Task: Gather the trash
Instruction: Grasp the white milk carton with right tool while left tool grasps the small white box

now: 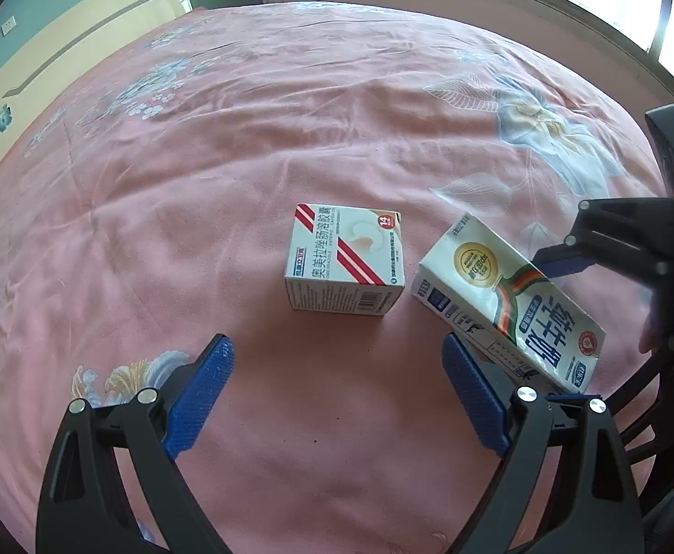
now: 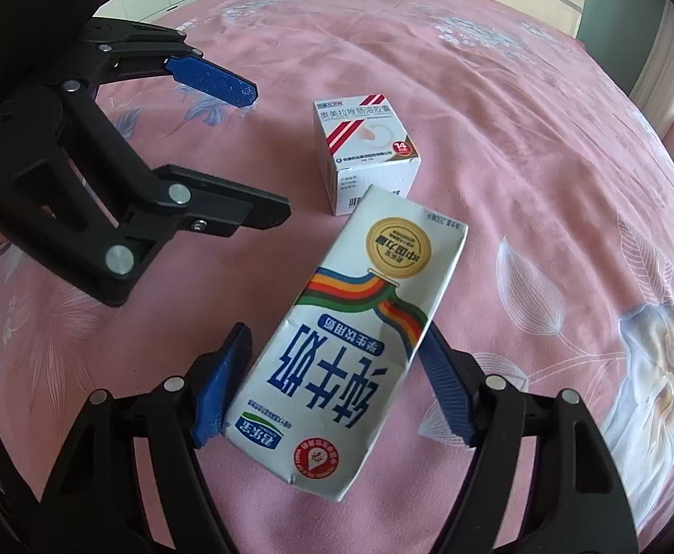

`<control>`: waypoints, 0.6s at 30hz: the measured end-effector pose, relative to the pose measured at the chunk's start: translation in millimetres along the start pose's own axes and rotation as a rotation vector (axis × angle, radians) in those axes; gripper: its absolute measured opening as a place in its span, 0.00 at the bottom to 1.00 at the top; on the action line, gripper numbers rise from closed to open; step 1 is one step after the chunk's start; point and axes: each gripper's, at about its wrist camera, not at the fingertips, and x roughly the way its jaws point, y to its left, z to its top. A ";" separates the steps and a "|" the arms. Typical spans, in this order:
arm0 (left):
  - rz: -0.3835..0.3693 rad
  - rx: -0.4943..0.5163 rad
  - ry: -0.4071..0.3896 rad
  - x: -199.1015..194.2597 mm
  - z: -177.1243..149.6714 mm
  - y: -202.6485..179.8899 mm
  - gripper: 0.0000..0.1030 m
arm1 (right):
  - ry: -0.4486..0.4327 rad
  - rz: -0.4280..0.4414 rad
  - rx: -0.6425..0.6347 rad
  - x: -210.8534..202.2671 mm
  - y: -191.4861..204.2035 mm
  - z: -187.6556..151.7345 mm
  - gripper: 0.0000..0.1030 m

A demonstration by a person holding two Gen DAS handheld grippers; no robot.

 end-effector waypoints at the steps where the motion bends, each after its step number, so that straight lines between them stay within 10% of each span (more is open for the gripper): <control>1: 0.000 0.001 0.000 2.5 2.3 -1.2 0.90 | 0.006 -0.017 -0.004 0.0 -2.2 -0.9 0.64; 7: 0.015 0.014 0.012 16.6 15.9 -7.6 0.90 | 0.012 -0.028 -0.006 -2.2 -20.0 -6.3 0.48; 18: 0.047 0.022 0.042 41.5 28.8 -8.6 0.90 | 0.007 -0.026 -0.031 -1.9 -38.0 -9.9 0.47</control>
